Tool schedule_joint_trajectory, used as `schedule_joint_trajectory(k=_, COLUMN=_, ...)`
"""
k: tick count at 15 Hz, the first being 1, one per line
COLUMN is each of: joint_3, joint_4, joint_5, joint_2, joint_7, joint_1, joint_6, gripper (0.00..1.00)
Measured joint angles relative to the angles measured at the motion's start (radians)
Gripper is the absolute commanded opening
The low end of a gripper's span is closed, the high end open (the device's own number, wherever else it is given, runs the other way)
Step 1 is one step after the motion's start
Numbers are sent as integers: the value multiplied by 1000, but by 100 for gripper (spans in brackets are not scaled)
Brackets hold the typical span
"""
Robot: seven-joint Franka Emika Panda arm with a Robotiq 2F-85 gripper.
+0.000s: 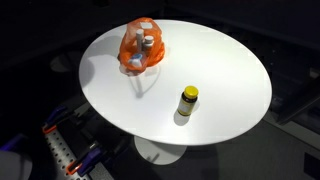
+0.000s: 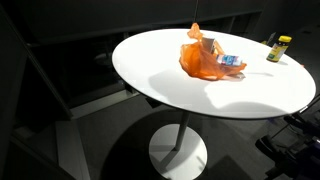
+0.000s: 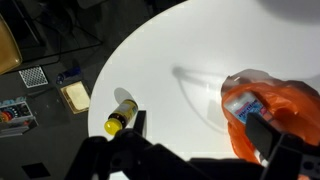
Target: Put the bottle into the carrier bag
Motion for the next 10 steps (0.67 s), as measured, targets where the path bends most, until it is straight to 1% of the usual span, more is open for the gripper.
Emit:
schedule_joint_trajectory(k=5, joint_3=-91, joint_4=10, joint_5=3, joint_2=70, joint_7=-44, joint_1=-29, joint_6=122, gripper=100)
schedule_joint_trajectory(k=10, joint_3=-178, joint_4=48, joint_5=59, joint_2=140, joint_7=-123, joint_1=-40, joint_6=146, gripper=100)
